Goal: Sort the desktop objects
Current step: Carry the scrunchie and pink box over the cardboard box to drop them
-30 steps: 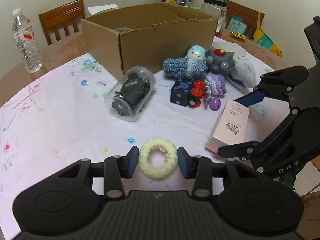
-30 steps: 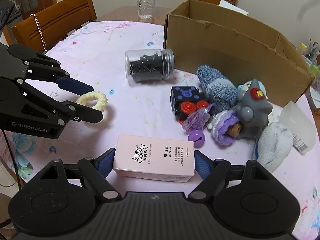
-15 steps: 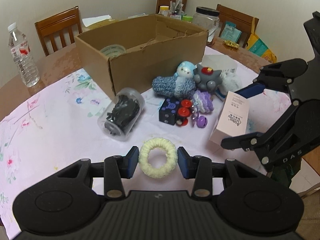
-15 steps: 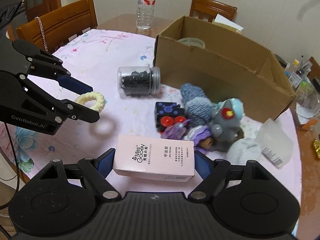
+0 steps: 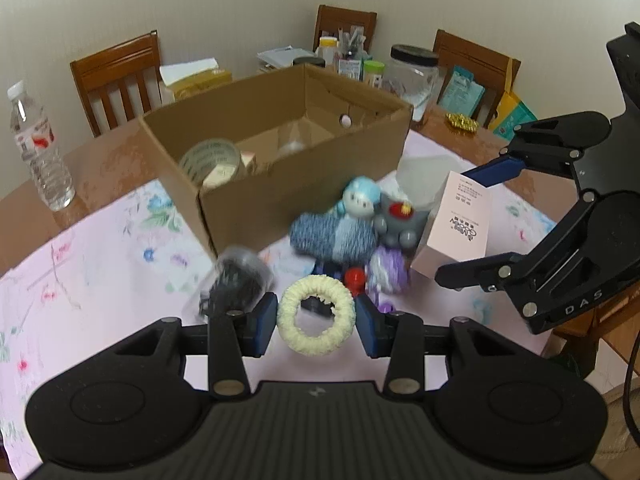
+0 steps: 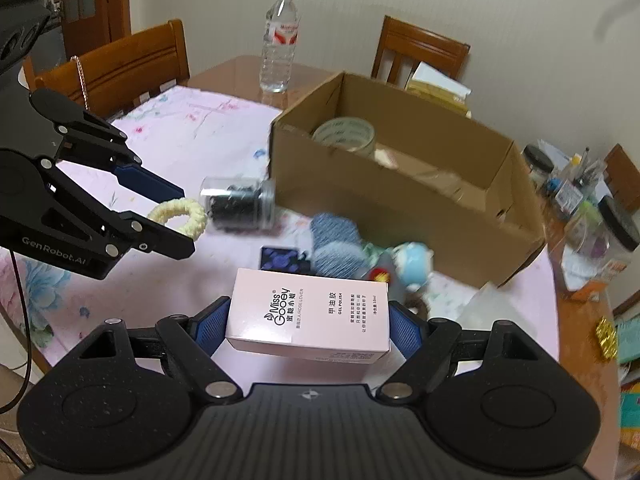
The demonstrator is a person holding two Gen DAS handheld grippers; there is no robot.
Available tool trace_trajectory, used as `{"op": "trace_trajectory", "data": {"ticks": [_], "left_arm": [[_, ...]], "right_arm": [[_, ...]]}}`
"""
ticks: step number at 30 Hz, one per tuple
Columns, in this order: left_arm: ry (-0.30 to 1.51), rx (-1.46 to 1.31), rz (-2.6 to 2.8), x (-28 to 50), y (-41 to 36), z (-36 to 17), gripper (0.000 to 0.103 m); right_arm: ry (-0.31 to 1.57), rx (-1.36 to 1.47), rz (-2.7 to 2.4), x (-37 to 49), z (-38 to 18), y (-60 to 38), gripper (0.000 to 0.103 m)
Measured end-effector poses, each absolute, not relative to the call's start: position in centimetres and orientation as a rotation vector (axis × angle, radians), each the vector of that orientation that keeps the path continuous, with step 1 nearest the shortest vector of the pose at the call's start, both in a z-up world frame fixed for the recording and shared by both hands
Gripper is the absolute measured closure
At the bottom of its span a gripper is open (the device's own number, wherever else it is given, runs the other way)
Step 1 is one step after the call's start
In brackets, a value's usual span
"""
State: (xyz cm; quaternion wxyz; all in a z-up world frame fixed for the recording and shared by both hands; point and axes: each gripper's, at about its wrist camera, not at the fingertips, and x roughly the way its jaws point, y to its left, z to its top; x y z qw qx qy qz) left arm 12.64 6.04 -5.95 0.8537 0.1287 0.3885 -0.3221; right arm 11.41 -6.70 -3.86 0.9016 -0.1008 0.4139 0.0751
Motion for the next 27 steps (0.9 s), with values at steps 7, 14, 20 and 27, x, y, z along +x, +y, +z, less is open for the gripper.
{"op": "trace_trajectory", "data": {"ticks": [7,14,20,27], "left_arm": [[0.773,0.274,-0.661,14.5,3.5,-4.1,0.062],[0.719,0.292,-0.635,16.9,0.9,-2.4,0.062],[0.684,0.303,-0.59,19.2,-0.6,-1.6,0.062],[0.702,0.309,-0.531,22.0,-1.2,-2.0,0.062]], "right_arm": [[0.806,-0.229,0.171,13.1,-1.7,-9.6,0.018],[0.771,-0.272,0.189,15.4,-0.3,-12.3,0.018],[0.745,-0.29,0.196,18.3,0.7,-14.5,0.018],[0.738,-0.306,0.188,22.2,0.8,-16.8,0.018]]}}
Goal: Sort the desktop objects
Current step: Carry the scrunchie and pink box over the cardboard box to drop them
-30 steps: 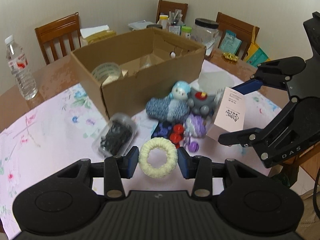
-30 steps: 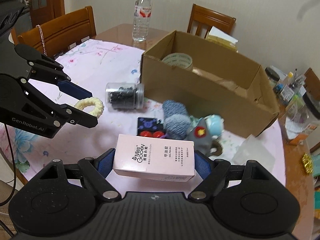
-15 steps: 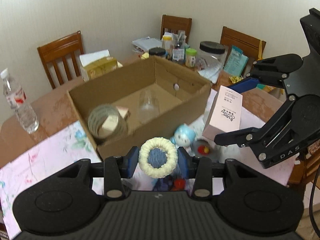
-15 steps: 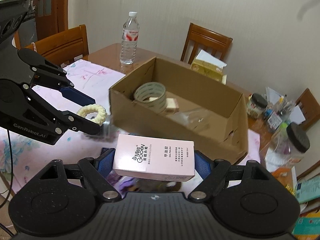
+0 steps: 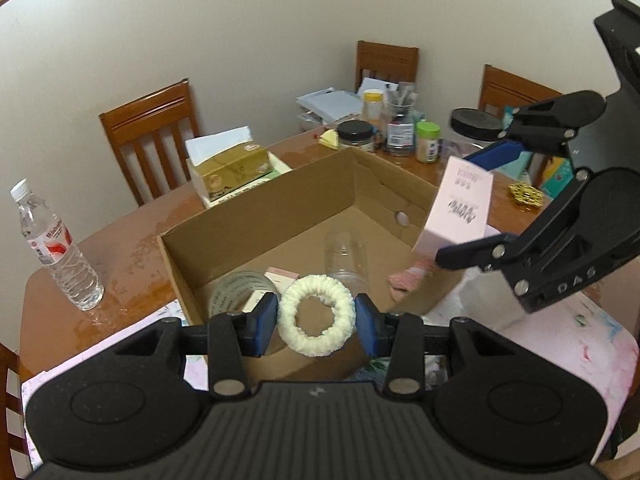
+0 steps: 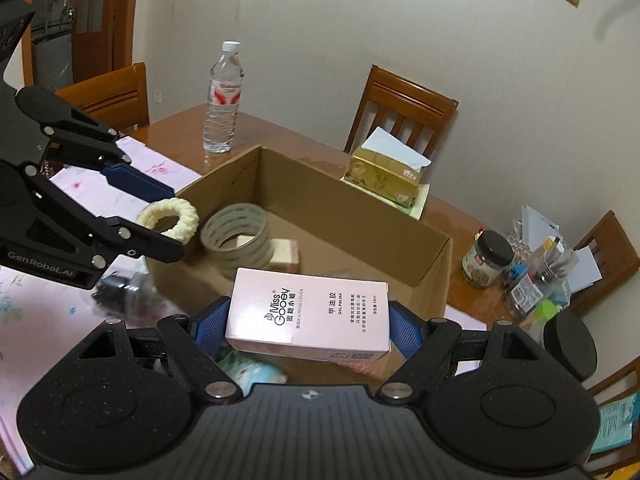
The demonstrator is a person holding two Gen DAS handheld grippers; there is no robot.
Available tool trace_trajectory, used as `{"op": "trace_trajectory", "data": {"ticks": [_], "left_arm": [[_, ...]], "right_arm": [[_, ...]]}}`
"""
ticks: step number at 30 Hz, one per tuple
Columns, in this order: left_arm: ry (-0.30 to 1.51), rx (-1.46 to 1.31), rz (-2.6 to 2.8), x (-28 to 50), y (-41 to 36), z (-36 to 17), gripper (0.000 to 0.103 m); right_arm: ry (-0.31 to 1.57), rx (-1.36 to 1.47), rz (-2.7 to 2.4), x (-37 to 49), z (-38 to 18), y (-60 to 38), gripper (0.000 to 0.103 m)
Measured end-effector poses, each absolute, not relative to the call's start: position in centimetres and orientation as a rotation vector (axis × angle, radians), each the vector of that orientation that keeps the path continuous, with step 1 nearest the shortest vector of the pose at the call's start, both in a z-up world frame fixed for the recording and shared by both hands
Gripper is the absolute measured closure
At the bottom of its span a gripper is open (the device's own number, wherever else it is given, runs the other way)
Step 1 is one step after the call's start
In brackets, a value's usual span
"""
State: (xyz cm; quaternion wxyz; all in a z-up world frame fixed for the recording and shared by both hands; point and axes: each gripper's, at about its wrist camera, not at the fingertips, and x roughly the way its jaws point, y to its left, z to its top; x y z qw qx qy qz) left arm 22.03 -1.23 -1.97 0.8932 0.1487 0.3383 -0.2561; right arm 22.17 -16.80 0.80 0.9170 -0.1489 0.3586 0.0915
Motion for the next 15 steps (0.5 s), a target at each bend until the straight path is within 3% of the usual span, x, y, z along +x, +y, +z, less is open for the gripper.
{"op": "trace_trajectory", "data": {"ticks": [7,9,10,15], "left_arm": [[0.733,0.3,-0.486,24.2,-1.5,-3.0,0.058],[0.74,0.309,-0.483,24.5,-1.7,-3.3,0.044],[0.744,0.308,-0.475,24.7,-1.8,-3.4,0.031],[0.747,0.298,-0.473,24.7,-1.7,-3.7,0.03]], "right_arm": [[0.75,-0.325,0.178,24.8,0.1,-18.4,0.018],[0.75,-0.33,0.178,25.2,-0.1,-18.5,0.017],[0.751,-0.331,0.178,25.4,-0.3,-18.6,0.016],[0.748,-0.335,0.169,25.6,-0.6,-18.7,0.004]]}}
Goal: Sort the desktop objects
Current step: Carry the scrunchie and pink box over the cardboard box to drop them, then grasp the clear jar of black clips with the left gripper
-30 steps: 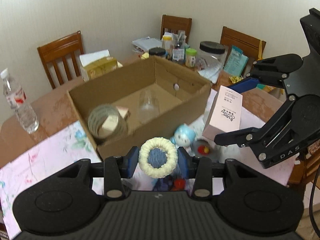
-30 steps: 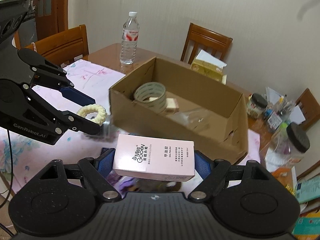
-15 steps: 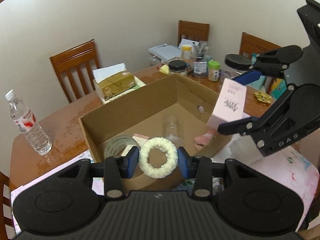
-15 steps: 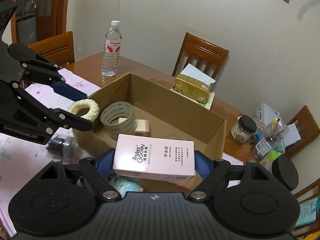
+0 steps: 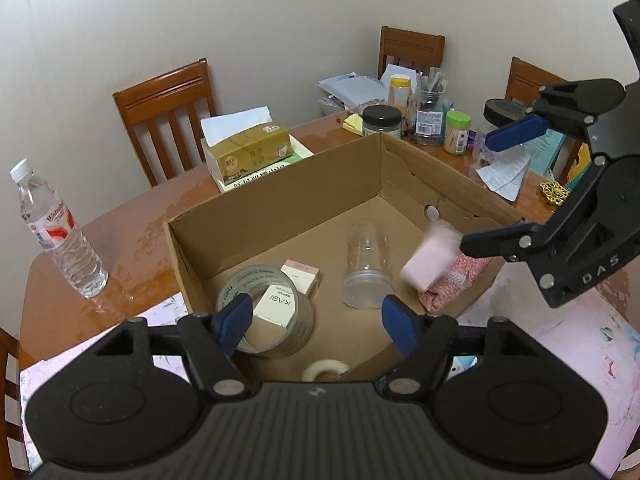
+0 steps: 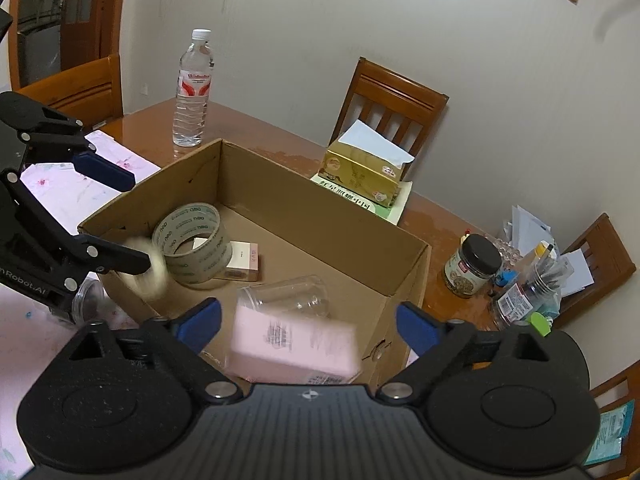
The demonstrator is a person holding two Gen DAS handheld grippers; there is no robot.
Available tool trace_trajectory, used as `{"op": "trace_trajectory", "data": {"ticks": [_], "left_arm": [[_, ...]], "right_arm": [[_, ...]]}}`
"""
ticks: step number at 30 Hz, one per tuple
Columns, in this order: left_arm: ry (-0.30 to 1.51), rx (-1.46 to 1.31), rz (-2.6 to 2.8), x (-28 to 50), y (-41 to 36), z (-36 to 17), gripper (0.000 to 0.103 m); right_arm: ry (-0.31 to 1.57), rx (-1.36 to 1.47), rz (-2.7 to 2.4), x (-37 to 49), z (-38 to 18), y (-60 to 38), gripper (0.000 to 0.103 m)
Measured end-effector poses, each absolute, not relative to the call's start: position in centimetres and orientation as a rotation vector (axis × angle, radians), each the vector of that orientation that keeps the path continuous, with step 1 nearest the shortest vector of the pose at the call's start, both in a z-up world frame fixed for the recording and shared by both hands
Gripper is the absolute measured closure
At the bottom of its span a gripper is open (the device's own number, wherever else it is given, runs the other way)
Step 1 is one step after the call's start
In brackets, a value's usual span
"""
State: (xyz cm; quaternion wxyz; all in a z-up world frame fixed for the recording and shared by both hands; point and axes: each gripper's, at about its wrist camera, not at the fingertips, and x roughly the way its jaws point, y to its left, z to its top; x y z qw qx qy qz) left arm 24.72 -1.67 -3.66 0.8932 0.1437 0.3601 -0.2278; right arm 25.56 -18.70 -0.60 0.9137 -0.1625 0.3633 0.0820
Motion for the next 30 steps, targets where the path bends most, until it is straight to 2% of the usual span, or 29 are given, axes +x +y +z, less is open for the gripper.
{"op": "trace_trajectory", "data": {"ticks": [11,14,17,30], "left_arm": [[0.777,0.288,-0.459,23.3,-0.2,-3.6,0.025],[0.797,0.269,-0.445,22.6,0.7,-3.7,0.018],[0.818,0.248,-0.424,21.8,1.5,-3.9,0.016],[0.926,0.125,-0.3,18.9,4.6,-6.2,0.014]], "right_arm": [[0.73,-0.341,0.179,23.8,0.4,-17.9,0.0],[0.723,-0.331,0.184,22.7,0.9,-17.7,0.0],[0.721,-0.324,0.189,21.5,1.1,-17.3,0.0],[0.785,-0.246,0.19,16.9,-1.2,-16.1,0.0]]}}
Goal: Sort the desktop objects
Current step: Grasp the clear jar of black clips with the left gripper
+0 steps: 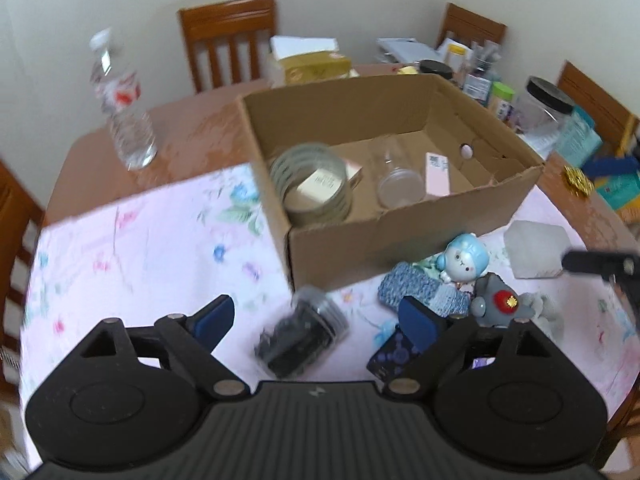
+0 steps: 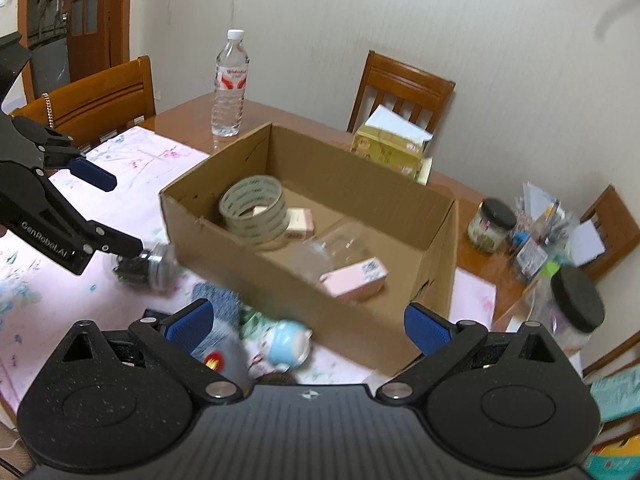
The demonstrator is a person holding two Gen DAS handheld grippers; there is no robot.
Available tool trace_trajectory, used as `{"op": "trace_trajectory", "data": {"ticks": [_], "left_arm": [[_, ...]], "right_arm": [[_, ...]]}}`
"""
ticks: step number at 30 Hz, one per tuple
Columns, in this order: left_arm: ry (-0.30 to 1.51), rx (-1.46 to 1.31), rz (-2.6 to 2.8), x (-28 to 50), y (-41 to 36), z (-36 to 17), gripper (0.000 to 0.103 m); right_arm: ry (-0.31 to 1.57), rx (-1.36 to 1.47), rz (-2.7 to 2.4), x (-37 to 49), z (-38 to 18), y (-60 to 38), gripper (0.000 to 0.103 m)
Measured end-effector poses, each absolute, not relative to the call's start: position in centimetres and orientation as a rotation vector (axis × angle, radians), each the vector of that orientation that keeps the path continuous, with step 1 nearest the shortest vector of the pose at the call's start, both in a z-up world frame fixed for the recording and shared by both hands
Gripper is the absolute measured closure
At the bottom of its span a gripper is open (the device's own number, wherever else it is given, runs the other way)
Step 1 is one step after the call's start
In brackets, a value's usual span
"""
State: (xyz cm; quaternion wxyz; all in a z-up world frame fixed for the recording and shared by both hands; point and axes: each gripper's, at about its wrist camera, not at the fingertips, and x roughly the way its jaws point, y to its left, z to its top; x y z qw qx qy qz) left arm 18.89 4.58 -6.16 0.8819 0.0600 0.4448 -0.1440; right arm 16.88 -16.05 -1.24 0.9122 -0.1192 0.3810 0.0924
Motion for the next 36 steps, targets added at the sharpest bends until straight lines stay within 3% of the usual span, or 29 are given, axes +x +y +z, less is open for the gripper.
{"op": "trace_trajectory", "data": {"ticks": [18,36], "left_arm": [[1.033,-0.213,-0.013,19.6,5.7,-11.1,0.013],[1.038,-0.159,0.108,21.3,3.8,-13.8,0.015]], "right_arm": [[0.901,-0.156,0.191,13.5,-6.4,-16.1,0.0],[0.972,-0.173,0.276,13.8,-9.9,-17.0,0.0]]}}
